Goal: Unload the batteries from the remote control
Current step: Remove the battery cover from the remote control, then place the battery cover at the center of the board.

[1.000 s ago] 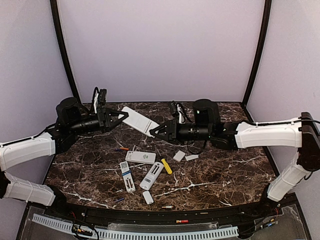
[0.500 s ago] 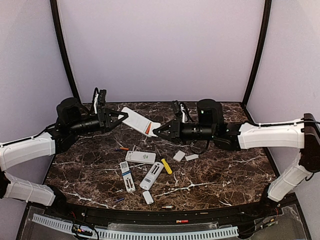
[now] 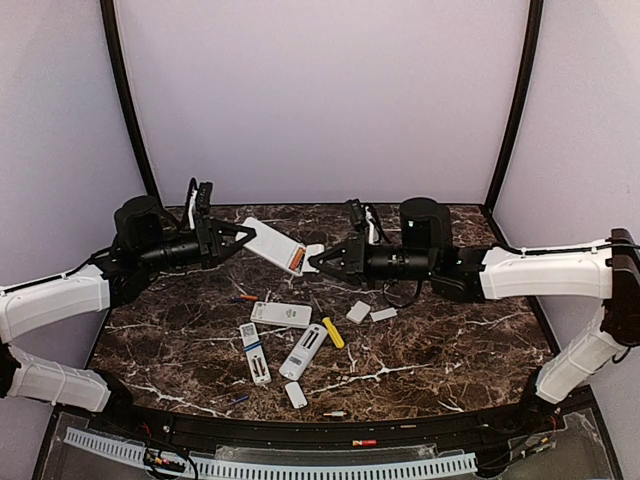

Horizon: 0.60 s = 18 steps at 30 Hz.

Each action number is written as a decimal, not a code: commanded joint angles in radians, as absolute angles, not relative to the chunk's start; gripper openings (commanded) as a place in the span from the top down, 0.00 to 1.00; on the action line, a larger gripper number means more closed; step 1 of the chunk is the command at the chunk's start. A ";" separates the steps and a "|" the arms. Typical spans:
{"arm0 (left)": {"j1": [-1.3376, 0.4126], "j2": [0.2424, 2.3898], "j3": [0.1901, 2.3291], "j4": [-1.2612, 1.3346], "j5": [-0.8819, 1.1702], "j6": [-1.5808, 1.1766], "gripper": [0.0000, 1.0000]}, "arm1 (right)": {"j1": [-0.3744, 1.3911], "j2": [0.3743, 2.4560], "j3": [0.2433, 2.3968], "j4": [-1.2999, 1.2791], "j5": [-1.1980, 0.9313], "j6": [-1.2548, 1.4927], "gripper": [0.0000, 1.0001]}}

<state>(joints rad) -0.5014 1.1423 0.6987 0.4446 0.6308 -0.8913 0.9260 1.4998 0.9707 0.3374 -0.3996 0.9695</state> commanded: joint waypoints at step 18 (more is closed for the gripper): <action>-0.329 1.142 0.827 0.008 0.688 -0.631 1.00 | 0.790 1.331 1.098 -0.544 0.161 0.723 1.00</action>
<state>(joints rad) -0.3321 1.1442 0.7750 0.0925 0.6312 -0.7429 0.8272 1.3239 1.0920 -0.3027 -0.0166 0.7418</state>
